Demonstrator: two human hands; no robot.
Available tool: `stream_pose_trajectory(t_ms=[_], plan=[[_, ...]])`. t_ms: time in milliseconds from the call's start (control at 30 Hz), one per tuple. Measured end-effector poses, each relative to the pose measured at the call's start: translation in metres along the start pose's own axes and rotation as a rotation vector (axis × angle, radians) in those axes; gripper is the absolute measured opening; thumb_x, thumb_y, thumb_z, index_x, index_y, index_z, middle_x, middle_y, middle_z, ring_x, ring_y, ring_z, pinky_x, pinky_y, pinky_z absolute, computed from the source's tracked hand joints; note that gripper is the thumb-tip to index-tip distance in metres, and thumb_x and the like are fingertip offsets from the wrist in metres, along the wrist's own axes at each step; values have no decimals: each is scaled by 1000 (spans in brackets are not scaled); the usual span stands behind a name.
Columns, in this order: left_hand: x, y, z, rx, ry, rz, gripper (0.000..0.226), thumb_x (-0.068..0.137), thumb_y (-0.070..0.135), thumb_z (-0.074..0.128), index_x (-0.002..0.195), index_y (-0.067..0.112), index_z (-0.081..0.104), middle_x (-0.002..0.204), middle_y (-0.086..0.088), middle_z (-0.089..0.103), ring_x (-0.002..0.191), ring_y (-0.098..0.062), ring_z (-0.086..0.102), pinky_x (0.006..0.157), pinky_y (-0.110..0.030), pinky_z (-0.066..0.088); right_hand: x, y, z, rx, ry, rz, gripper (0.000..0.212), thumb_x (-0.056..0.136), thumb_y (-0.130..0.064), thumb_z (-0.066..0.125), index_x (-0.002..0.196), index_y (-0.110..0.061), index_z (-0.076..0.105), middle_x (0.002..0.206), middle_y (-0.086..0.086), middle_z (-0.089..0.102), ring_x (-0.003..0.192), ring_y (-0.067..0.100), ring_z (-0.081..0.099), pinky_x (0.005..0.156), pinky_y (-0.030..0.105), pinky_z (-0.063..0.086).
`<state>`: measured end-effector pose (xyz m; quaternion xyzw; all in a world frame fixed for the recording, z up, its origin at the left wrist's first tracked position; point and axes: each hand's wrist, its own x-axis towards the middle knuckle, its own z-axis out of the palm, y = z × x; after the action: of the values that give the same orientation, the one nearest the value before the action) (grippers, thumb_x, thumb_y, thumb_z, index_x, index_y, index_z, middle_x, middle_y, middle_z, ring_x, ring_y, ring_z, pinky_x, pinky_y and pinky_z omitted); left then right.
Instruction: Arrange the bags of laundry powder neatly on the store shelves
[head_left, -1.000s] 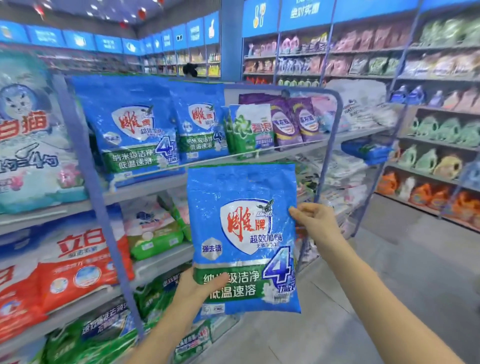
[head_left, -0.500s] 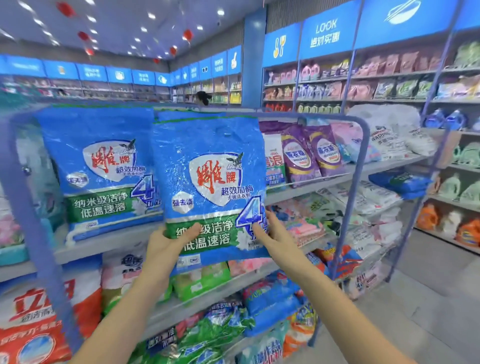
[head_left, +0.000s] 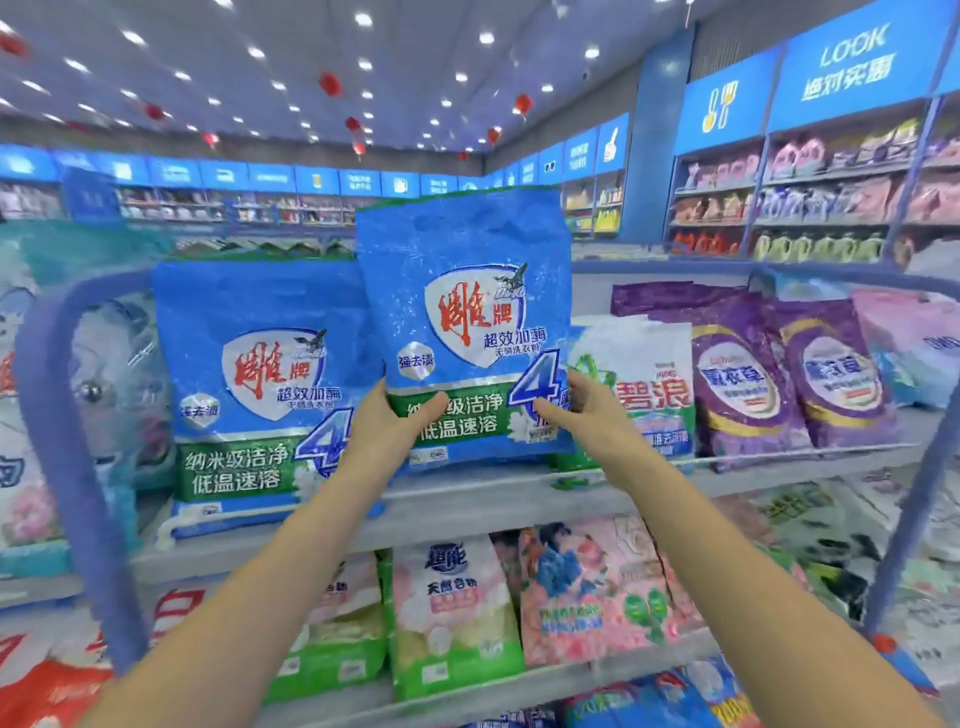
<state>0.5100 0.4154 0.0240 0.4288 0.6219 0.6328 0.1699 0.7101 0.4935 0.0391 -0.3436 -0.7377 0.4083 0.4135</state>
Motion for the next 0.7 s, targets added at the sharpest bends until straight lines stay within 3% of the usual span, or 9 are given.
stream_pose_trajectory(t_ms=[100,200,300,400,533,600,700], plan=[[7,-1,9,8,60,-6,43,80,19,71,116,6,52,102,-2,58,98,-20,57,81,-27,41,21,12,-3,-54,-38,-22,37,83,-12,67,117,-5,54,113,11,65,97,21,64,91,36,51],[7,-14,14,59,79,-61,68,79,23,72,136,8,37,126,-1,52,114,-18,49,100,-31,39,29,28,0,-142,-134,-87,78,78,-28,70,142,-14,28,136,3,51,117,23,55,101,45,44],[-2,-28,19,31,37,-123,81,80,30,71,145,15,25,142,2,40,128,-16,39,108,-33,30,19,29,5,-215,-212,-98,83,88,-13,61,148,-13,4,124,-10,37,114,17,50,94,22,38],[-11,-31,26,50,68,-140,79,87,39,59,148,14,16,145,7,31,138,-17,26,110,-34,22,17,39,4,-159,-264,-88,83,93,-8,53,147,-14,-9,125,-18,19,112,0,27,91,9,25],[-13,-31,31,95,89,-136,75,93,43,46,150,13,7,156,0,19,142,-18,19,112,-31,16,18,43,7,-71,-262,-101,81,92,-3,51,147,-15,-7,113,-34,12,115,-5,21,80,-10,13],[-16,-31,33,126,93,-126,76,94,43,44,150,11,3,156,-1,15,143,-18,16,113,-30,15,17,40,10,-48,-254,-112,79,92,0,50,147,-14,-5,108,-35,14,114,-5,22,71,-16,15],[-15,-30,33,172,121,-105,75,93,42,47,149,11,7,155,-2,21,141,-21,22,112,-33,19,17,42,10,29,-232,-128,80,91,3,50,147,-18,-2,102,-38,21,108,-3,35,67,-12,27]])
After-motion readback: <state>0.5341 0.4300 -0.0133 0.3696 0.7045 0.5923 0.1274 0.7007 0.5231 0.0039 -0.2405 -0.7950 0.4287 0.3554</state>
